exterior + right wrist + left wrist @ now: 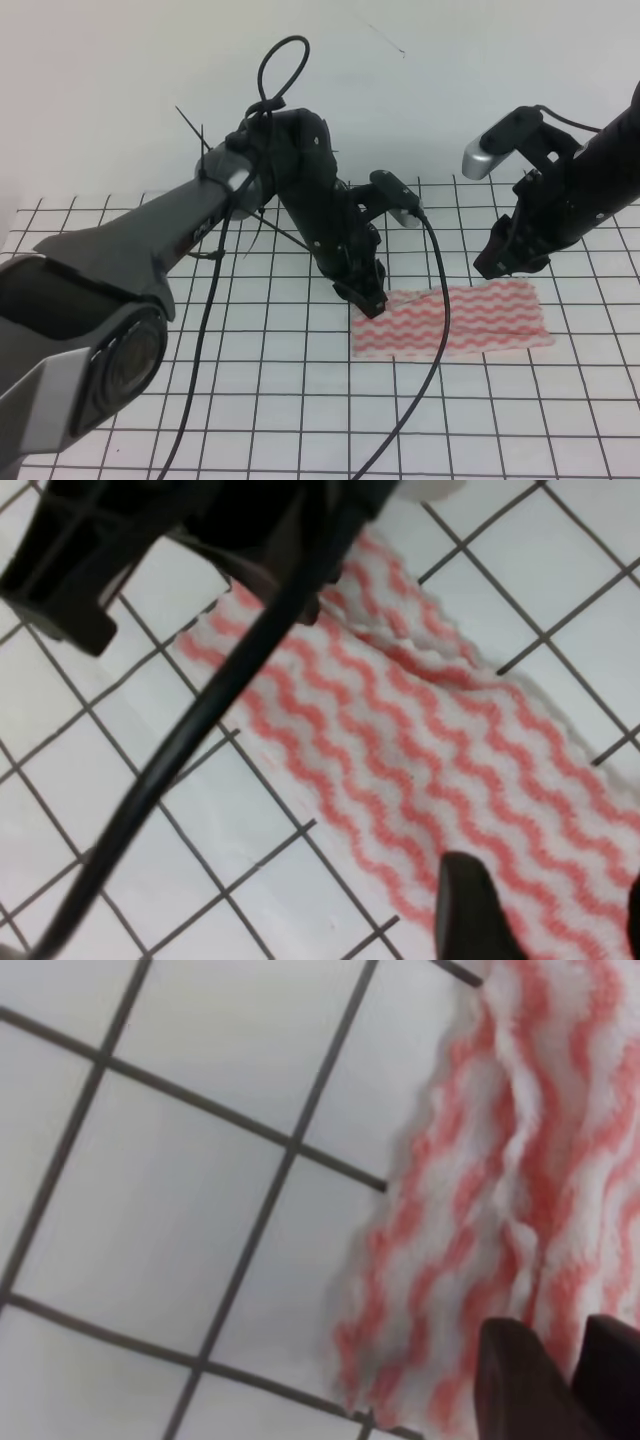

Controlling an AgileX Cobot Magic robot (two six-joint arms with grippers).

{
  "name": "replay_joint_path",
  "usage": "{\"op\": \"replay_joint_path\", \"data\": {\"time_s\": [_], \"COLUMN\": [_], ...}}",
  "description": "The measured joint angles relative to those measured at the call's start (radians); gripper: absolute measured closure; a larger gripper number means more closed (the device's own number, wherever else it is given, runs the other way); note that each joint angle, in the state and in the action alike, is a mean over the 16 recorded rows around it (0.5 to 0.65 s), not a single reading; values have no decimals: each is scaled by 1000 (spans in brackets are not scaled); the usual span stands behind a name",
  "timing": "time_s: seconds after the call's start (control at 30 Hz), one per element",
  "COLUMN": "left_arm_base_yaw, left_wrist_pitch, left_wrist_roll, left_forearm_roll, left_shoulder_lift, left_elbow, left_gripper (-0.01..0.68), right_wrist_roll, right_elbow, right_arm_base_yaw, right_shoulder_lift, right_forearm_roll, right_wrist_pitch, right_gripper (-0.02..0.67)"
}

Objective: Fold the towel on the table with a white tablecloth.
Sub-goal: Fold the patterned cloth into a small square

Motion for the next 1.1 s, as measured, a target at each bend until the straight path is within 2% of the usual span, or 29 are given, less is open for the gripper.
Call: {"op": "replay_joint_path", "data": {"time_s": [0.33, 0.83, 1.1], "left_arm_base_yaw": [0, 2, 3], "left_wrist_pitch": [1, 24, 23], "left_wrist_roll": [-2, 5, 8], "left_forearm_roll": [-9, -7, 14], "left_shoulder_lift": [15, 15, 16], "left_elbow": [0, -27, -66], "left_gripper": [547, 664, 672], "right_wrist_roll": [0, -2, -3], "right_elbow": [-1, 0, 0], "right_arm_base_yaw": [0, 0, 0], "right_shoulder_lift": [3, 1, 1], "right_forearm_roll": [0, 3, 5], "right_wrist_pitch": [0, 2, 2], "right_gripper": [314, 314, 314]}}
